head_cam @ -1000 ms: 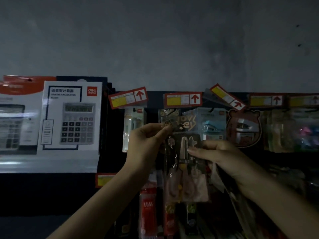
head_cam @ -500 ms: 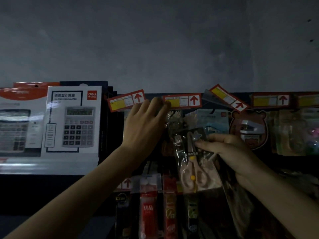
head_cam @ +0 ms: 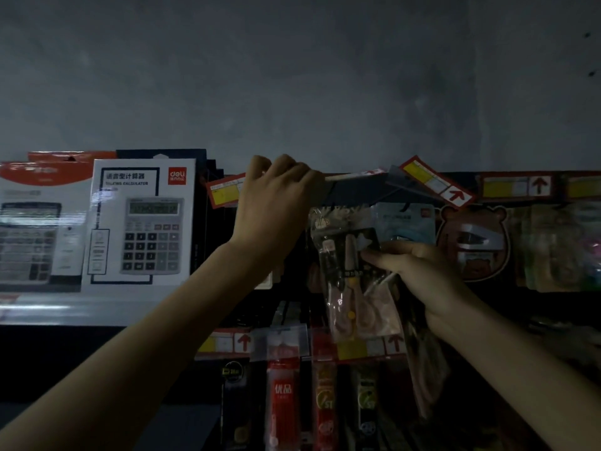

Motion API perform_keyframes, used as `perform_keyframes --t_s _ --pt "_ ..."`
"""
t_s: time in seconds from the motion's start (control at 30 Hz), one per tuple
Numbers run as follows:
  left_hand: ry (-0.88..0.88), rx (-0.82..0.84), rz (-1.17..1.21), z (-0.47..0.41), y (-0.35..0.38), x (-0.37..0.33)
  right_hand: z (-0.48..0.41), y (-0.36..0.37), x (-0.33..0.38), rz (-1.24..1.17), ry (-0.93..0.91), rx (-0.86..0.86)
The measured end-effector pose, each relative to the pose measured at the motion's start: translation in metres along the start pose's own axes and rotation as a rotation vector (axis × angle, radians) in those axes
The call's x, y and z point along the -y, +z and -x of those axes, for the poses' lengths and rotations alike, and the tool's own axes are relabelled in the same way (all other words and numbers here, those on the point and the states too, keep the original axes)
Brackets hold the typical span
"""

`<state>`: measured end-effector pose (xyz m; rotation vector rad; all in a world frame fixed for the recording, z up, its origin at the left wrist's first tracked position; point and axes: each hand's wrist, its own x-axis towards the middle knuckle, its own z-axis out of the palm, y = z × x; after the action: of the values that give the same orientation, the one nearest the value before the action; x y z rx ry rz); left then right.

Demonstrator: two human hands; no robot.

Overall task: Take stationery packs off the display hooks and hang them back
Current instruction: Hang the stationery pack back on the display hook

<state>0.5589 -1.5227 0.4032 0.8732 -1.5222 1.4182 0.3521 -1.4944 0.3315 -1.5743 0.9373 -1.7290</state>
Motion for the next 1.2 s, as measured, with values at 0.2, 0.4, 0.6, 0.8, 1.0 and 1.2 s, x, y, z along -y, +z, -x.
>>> perform_keyframes --t_s 0.2,0.4,0.6,0.8,1.0,1.2 --pt "-0.076 0.012 0.094 -0.018 0.0 0.007 -0.005 0.011 0.008 -0.028 0.013 -0.01" --pt "-0.102 0.004 0.147 -0.026 0.002 0.012 -0.014 0.021 0.012 -0.037 0.035 -0.022" --pt "-0.093 0.036 0.162 -0.024 -0.001 0.012 -0.023 0.027 0.007 -0.064 0.045 -0.075" --pt "-0.085 0.026 0.199 -0.019 -0.007 0.009 -0.027 0.028 0.003 -0.078 0.081 -0.09" --pt "-0.038 0.016 0.191 -0.013 -0.01 0.007 -0.03 0.029 0.013 -0.057 0.09 -0.097" --pt "0.001 0.017 0.146 -0.004 -0.01 0.005 -0.028 0.031 0.014 -0.051 0.103 -0.076"
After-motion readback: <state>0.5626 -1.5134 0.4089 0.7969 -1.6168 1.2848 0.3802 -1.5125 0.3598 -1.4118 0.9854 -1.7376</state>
